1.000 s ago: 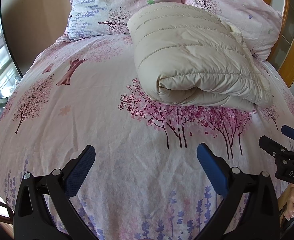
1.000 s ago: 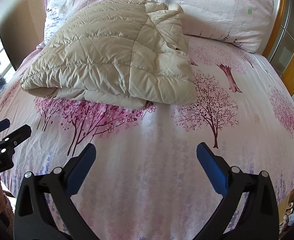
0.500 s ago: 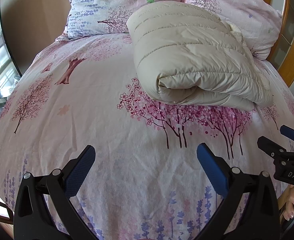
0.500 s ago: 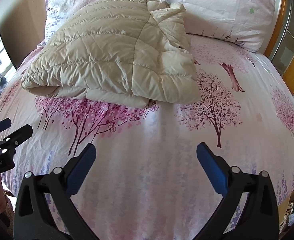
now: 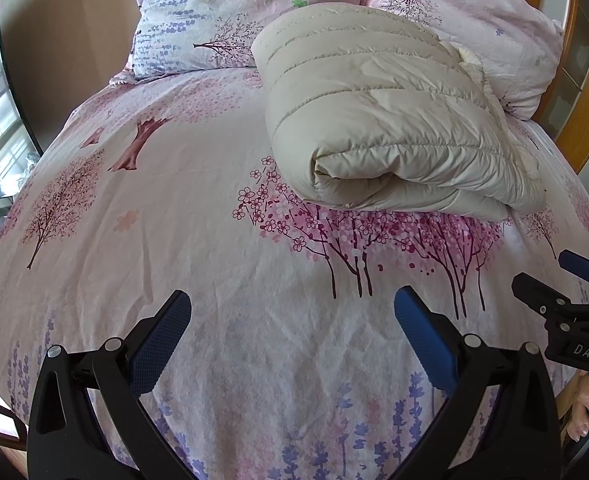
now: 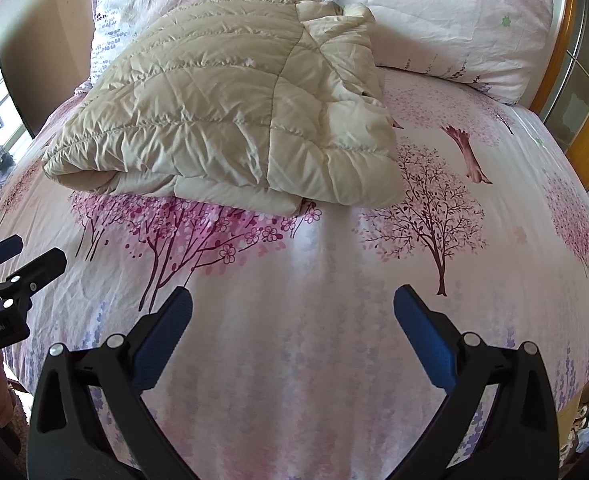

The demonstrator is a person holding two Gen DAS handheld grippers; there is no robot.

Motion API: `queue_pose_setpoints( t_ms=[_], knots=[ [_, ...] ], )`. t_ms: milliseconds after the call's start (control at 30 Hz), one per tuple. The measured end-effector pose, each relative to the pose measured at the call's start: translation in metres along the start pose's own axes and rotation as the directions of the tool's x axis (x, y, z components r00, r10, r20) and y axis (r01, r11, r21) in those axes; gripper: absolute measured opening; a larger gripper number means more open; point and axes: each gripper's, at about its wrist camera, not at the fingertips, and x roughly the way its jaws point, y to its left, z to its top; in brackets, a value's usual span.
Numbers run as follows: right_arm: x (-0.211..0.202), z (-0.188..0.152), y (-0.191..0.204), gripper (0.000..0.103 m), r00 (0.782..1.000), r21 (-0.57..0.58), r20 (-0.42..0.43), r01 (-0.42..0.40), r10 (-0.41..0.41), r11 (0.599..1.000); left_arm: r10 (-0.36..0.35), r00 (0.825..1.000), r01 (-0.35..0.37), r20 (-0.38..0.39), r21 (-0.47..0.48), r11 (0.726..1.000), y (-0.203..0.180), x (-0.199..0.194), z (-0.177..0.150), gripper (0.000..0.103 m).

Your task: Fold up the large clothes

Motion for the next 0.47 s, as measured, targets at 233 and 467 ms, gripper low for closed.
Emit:
queue_pose_setpoints(
  t_ms=[233,467],
  knots=[
    [0.0001,0.0003,0.0001,0.101,1.0,0.002,0.0,0.001,-0.001,1.0,0.002,1.0,-0.002,-0.002,0.005,1.0,-0.0008,0.0003,0.0001,0.102],
    [0.0003,0.0006,-0.0004,0.101,1.0,0.001,0.0,0.001,-0.001,1.0,0.001,1.0,-0.001,-0.007,0.004,1.0,-0.0001,0.0018,0.0005,0.102]
  ],
)
